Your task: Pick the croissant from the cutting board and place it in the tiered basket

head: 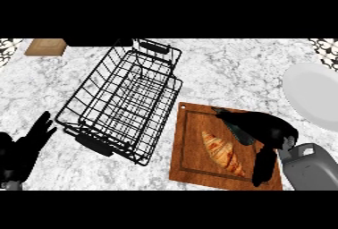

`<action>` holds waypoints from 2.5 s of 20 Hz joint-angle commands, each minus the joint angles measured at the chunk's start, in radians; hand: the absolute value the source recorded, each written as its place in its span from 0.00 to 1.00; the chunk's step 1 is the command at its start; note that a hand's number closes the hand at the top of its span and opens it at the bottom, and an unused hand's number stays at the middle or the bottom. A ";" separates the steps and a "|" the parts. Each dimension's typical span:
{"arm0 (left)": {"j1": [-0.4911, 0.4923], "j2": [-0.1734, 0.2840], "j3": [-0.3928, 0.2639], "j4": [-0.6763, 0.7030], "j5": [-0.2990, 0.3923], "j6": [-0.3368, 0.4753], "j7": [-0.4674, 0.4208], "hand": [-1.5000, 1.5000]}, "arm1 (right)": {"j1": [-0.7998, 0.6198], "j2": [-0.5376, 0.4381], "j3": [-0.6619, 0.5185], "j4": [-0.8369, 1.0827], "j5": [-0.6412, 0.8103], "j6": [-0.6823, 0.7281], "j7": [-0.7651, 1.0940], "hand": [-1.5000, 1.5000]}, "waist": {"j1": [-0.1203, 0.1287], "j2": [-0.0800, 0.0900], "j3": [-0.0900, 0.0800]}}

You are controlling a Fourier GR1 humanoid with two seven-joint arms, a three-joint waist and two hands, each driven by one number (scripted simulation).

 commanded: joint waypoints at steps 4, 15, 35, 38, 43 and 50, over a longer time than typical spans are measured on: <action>0.025 -0.013 0.025 -0.053 -0.019 -0.039 0.033 0.50 | -0.003 0.050 -0.056 0.050 0.088 0.055 -0.080 0.00 | 0.001 0.002 -0.004; -0.041 -0.048 0.036 0.062 -0.075 -0.043 -0.005 0.50 | -0.009 0.198 -0.012 0.187 0.246 -0.040 -0.131 0.00 | 0.001 0.004 -0.004; -0.014 -0.074 0.074 0.012 -0.085 -0.051 0.013 0.50 | 0.132 0.270 0.069 0.188 0.405 -0.226 -0.371 1.00 | -0.001 0.003 -0.004; -0.013 -0.038 0.105 -0.016 -0.057 -0.093 0.068 0.50 | 0.118 0.260 0.005 0.174 0.407 -0.234 -0.382 1.00 | -0.001 0.002 -0.004; -0.029 -0.073 0.054 0.002 -0.097 -0.065 0.030 0.50 | 0.043 0.450 0.135 0.127 0.508 -0.450 0.048 1.00 | 0.032 -0.009 -0.012; -0.030 -0.069 0.041 0.005 -0.098 -0.081 0.034 0.50 | -0.049 0.455 0.171 0.121 0.613 -0.598 0.302 1.00 | 0.071 -0.025 -0.019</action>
